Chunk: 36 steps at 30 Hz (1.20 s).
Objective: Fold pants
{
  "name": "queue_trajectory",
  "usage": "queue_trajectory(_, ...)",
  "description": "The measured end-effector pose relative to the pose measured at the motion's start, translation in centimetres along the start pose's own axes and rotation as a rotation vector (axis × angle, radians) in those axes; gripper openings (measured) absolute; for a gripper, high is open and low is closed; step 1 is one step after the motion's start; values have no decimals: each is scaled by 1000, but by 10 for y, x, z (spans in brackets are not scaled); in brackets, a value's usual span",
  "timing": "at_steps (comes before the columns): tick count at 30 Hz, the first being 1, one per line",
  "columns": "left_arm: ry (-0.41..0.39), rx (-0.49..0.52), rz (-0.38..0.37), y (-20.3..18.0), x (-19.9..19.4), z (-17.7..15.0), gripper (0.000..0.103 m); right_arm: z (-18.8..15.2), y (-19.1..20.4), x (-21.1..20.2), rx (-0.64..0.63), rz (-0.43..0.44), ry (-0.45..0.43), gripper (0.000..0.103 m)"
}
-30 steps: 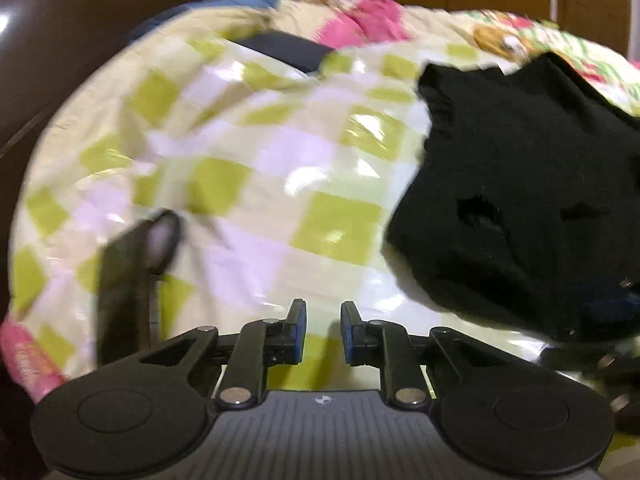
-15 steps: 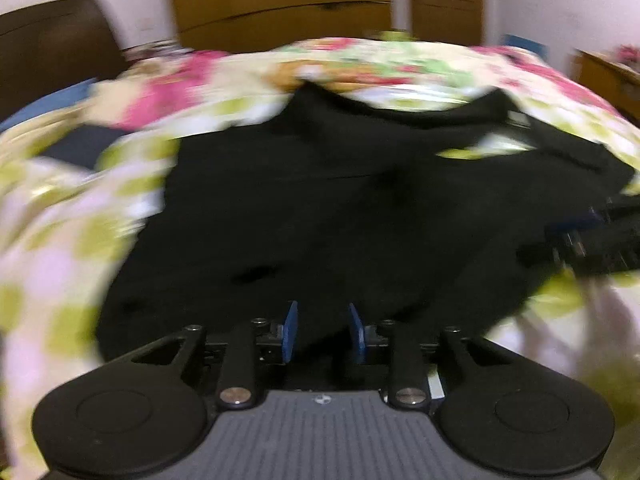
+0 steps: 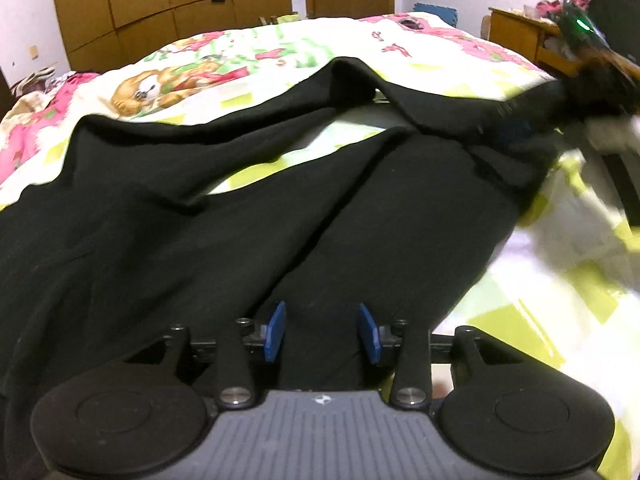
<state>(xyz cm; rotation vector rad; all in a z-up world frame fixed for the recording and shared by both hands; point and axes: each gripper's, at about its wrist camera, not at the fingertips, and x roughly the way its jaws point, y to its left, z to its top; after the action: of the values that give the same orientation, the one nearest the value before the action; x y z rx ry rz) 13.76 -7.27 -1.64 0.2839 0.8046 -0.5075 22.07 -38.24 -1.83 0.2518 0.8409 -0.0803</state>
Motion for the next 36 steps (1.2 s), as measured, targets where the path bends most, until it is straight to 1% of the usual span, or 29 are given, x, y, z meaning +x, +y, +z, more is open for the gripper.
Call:
queue_trajectory(1,-1,16,5,-4,3,2,54,5,-13,-2,43,-27,-16,40)
queue_trajectory(3,2,33,9,-7,10,8,54,29,-31,-5,138,-78,-83,47)
queue_trajectory(4,4,29,6,-8,11,10,54,36,-38,-9,162,-123,-131,48)
queue_trajectory(5,5,22,0,-10,11,10,54,41,-43,-12,172,-184,-169,55)
queue_trajectory(6,2,17,-4,-12,12,11,54,46,-48,-16,174,-243,-198,58)
queue_trajectory(7,0,14,-6,-13,12,12,54,47,-52,-20,171,-274,-213,58)
queue_trajectory(8,-5,15,-7,-15,11,12,54,43,-55,-26,168,-272,-214,58)
queue_trajectory(10,-13,16,-13,-17,10,11,54,28,-60,-37,157,-250,-197,62)
queue_trajectory(12,-21,22,-10,-20,11,12,54,3,-66,-48,154,-259,-177,62)
queue_trajectory(13,-24,25,-14,-22,9,11,54,-15,-74,-60,167,-261,-175,62)
queue_trajectory(15,-28,24,-31,-25,7,10,56,-37,-84,-72,235,-236,-150,64)
queue_trajectory(17,-30,41,-35,-32,6,9,57,-52,-94,-71,322,-182,-104,64)
queue_trajectory(18,-30,54,-30,-36,6,8,57,-57,-97,-72,348,-172,-98,64)
queue_trajectory(19,-30,64,-26,-39,6,7,57,-60,-98,-72,361,-163,-106,64)
queue_trajectory(21,-28,72,-28,-43,7,7,57,-59,-96,-68,368,-154,-119,71)
queue_trajectory(23,-23,76,-28,-45,10,9,59,-53,-93,-60,383,-131,-137,74)
queue_trajectory(26,-18,71,-25,-48,12,11,61,-43,-92,-50,411,-89,-178,74)
queue_trajectory(27,-16,69,-25,-48,13,12,62,-41,-94,-44,422,-93,-176,74)
queue_trajectory(28,-14,70,-23,-49,14,12,62,-40,-97,-37,445,-101,-163,71)
queue_trajectory(29,-11,71,-19,-49,15,13,63,-39,-101,-35,467,-106,-167,62)
queue_trajectory(30,-8,70,-18,-50,15,13,63,-40,-103,-36,476,-100,-181,39)
queue_trajectory(32,-4,72,-17,-51,15,14,63,-43,-115,-41,528,1,-179,7)
queue_trajectory(33,-4,77,-17,-53,15,14,63,-44,-120,-46,548,25,-183,7)
queue_trajectory(36,-6,88,-32,-60,14,17,63,-48,-129,-70,528,35,-213,7)
